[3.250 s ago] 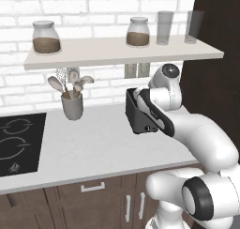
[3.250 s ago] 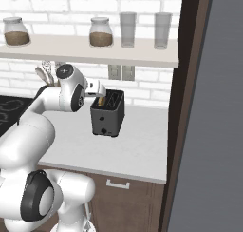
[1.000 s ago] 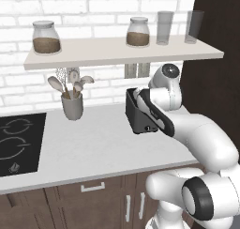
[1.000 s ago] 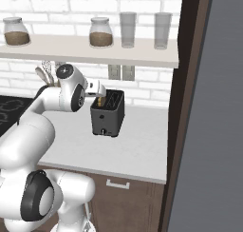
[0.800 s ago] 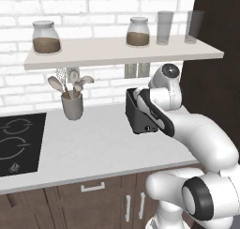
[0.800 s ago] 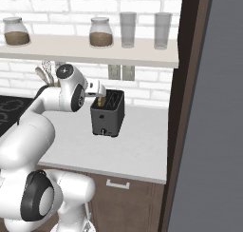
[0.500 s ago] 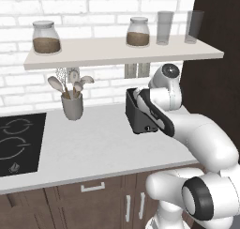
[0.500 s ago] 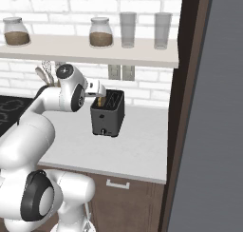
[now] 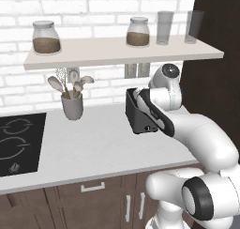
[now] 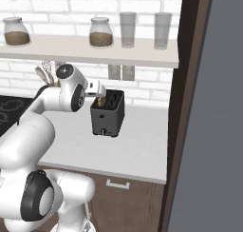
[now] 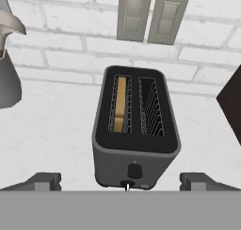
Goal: Start the toaster. Once the lever pops up, take the bread to the plate on the dining counter.
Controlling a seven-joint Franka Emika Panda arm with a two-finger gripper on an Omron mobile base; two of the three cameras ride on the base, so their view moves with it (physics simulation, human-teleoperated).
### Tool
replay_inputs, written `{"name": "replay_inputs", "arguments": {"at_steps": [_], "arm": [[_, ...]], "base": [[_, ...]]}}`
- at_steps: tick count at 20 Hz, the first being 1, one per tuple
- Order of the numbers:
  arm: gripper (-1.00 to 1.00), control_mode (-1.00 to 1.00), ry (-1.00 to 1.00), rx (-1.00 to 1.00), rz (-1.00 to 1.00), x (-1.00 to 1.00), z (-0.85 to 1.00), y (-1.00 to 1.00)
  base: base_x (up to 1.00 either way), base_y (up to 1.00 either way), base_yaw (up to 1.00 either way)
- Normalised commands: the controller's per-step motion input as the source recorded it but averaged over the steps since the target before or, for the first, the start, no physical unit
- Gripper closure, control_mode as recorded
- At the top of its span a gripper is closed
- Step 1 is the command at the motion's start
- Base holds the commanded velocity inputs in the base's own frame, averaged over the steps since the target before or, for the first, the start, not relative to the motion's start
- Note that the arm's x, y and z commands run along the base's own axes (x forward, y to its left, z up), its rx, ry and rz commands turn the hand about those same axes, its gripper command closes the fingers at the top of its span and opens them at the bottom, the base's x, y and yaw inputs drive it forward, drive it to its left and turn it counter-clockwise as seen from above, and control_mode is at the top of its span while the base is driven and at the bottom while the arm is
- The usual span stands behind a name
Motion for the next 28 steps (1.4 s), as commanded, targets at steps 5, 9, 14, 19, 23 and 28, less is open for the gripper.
{"name": "replay_inputs", "arguments": {"at_steps": [5, 9, 14, 19, 23, 28], "arm": [[-1.00, -1.00, 0.00, 0.00, 0.00, 0.00, 0.00, 0.00], [-1.00, -1.00, 0.00, 0.00, 0.00, 0.00, 0.00, 0.00], [-1.00, -1.00, 0.00, 0.00, 0.00, 0.00, 0.00, 0.00], [-1.00, -1.00, 0.00, 0.00, 0.00, 0.00, 0.00, 0.00], [-1.00, -1.00, 0.00, 0.00, 0.00, 0.00, 0.00, 0.00], [-1.00, -1.00, 0.00, 0.00, 0.00, 0.00, 0.00, 0.00]], "base": [[0.00, 0.00, 0.00], [0.00, 0.00, 0.00], [0.00, 0.00, 0.00], [0.00, 0.00, 0.00], [0.00, 0.00, 0.00], [0.00, 0.00, 0.00]]}}
